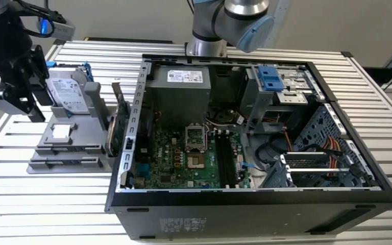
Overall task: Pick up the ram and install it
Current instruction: 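Pick up the ram and move it above insertion slot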
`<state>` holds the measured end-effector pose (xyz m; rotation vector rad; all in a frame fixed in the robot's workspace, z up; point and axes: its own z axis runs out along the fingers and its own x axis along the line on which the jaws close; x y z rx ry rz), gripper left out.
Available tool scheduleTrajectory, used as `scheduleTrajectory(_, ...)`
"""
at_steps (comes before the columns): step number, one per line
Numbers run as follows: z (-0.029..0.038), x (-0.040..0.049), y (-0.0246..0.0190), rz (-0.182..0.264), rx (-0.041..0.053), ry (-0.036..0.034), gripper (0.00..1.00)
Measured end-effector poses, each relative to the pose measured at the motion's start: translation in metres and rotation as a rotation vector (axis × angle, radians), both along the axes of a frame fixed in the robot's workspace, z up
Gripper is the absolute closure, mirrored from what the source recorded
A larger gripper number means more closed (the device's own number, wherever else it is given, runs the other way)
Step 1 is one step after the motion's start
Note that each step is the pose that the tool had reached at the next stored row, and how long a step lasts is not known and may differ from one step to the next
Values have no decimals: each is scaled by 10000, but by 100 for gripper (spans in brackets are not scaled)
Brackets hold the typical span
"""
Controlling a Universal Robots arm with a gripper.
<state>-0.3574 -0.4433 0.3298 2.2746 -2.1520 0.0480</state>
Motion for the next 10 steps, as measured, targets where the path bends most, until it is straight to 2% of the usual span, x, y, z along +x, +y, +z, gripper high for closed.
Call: scheduleTrajectory(10, -27, 0, 0, 0, -40, 0, 0)
